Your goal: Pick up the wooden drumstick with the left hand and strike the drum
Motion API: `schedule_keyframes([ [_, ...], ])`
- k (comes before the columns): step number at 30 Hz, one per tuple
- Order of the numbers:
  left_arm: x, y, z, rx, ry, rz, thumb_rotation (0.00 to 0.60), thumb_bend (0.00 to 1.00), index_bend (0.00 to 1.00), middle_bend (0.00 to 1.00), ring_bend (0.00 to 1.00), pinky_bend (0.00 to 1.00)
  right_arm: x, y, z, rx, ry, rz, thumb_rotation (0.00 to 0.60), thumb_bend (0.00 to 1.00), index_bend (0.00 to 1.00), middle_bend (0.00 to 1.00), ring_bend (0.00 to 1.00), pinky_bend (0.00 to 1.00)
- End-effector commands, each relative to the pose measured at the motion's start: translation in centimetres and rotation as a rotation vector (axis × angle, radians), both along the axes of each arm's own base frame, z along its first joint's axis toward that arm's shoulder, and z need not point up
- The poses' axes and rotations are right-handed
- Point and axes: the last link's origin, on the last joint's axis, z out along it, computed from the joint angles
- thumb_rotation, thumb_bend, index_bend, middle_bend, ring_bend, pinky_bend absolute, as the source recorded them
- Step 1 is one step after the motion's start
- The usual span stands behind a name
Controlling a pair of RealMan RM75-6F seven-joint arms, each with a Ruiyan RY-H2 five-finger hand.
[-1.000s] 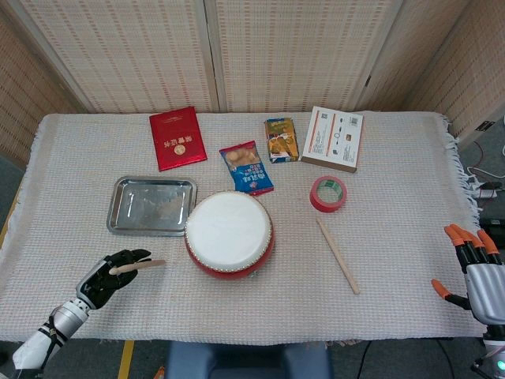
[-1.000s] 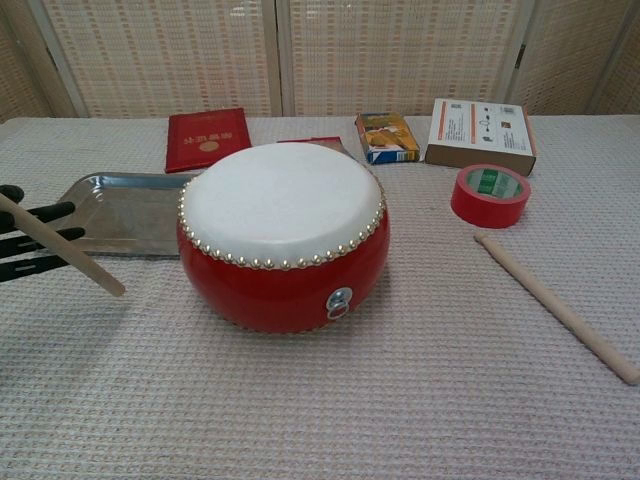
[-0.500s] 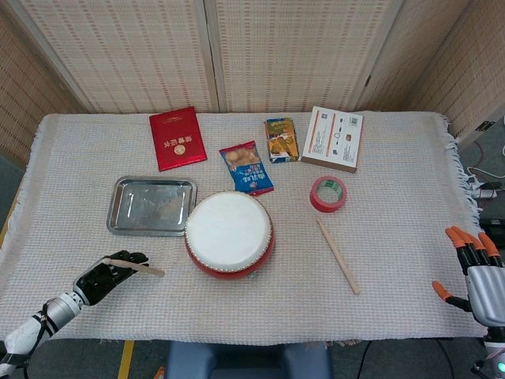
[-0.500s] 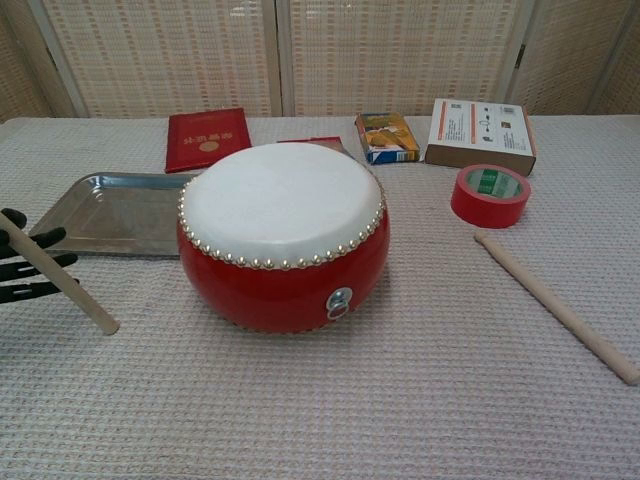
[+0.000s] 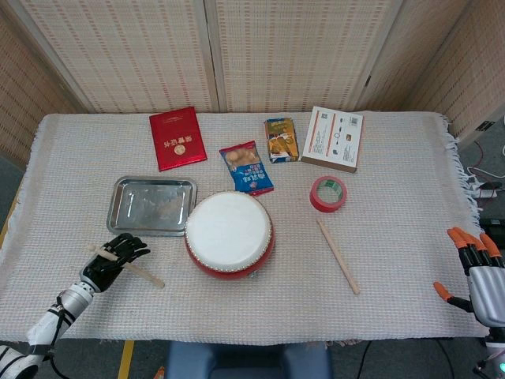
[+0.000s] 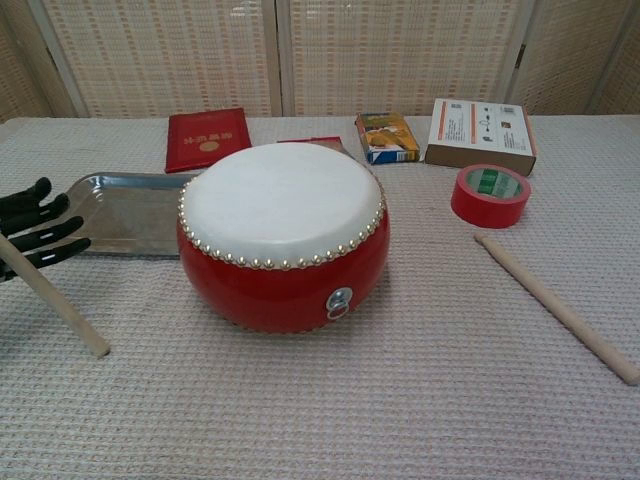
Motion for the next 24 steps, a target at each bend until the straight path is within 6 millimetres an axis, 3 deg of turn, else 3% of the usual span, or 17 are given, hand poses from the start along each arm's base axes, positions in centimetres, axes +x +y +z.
schedule_keyframes([
  [1,0.2,-0.1,-0.3,-0.005,-0.004,-0.009,0.6,0.4,0.47,0.46,0.36,0.35,0.0,0.0,0.0,-0.001,0.0,-0.001,0.6,0.2,0.03,0.05,0.0,0.0],
  [12,1.5,-1.0,-1.8,-0.003,0.081,-0.101,0.6,0.4,0.47,0.51,0.43,0.44,0.1,-0.2,0.1,-0.003,0.003,0.007,0.6,0.2,0.03,0.05,0.0,0.0],
  [24,2.8,-1.9,-3.2,-0.029,0.104,-0.18,0.6,0.41,0.48,0.53,0.45,0.44,0.2,-0.1,0.9,-0.036,0.015,0.011,0.6,0.2,0.03,0.05,0.0,0.0],
])
